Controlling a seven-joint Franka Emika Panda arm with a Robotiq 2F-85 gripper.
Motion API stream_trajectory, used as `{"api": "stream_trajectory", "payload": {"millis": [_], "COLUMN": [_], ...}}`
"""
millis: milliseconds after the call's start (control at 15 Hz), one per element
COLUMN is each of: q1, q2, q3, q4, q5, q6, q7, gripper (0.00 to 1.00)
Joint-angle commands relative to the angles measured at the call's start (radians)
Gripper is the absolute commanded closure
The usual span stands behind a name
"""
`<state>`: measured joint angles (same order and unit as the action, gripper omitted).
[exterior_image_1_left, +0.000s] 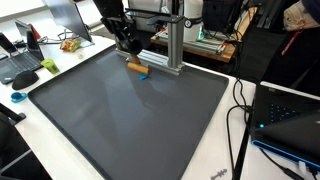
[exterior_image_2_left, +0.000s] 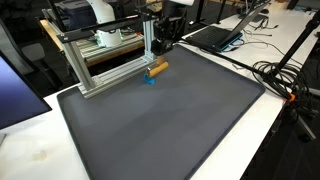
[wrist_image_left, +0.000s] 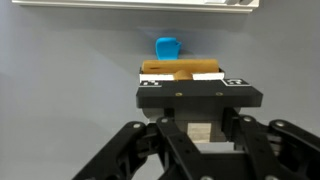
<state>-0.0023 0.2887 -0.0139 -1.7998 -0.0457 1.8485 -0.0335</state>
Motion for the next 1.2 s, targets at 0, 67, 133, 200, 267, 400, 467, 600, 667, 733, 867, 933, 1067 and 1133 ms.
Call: {"api": "stream_trajectory", "payload": {"millis": [0, 67, 133, 200, 267, 400, 467, 600, 667, 733, 867, 933, 1067, 1133], "q1": [-0.006, -0.007, -0.008, -0.008, -0.007, -0.006, -0.004, -0.003, -0.003, -0.004, -0.006, -0.008, -0.011, -0.013], "q2": [0.052, 0.068, 0.081, 0.093, 0.103, 0.118, 0.122, 0.130, 0.136, 0.143, 0.168, 0.180, 0.209, 0.221], "q3": [-0.005, -0.007, -0.009, -0.011, -0.013, -0.015, -0.016, -0.016, -0.015, -0.014, -0.016, -0.015, -0.016, -0.014], "q4": [0.041, 0.047, 0.054, 0.061, 0.073, 0.098, 0.110, 0.135, 0.146, 0.155, 0.174, 0.181, 0.188, 0.188], "q5": [-0.012, -0.013, -0.013, -0.014, -0.013, -0.012, -0.017, -0.018, -0.020, -0.017, -0.017, -0.013, -0.009, -0.005], "q6": [-0.056, -0.065, -0.078, -0.095, -0.121, -0.178, -0.197, -0.232, -0.252, -0.269, -0.301, -0.317, -0.328, -0.320], "q7": [0.004, 0.008, 0.012, 0.019, 0.025, 0.033, 0.040, 0.044, 0.044, 0.041, 0.043, 0.040, 0.041, 0.033], "gripper": [0.78, 0.78, 0.78, 0.78, 0.78, 0.78, 0.78, 0.78, 0.78, 0.78, 0.78, 0.78, 0.78, 0.78]}}
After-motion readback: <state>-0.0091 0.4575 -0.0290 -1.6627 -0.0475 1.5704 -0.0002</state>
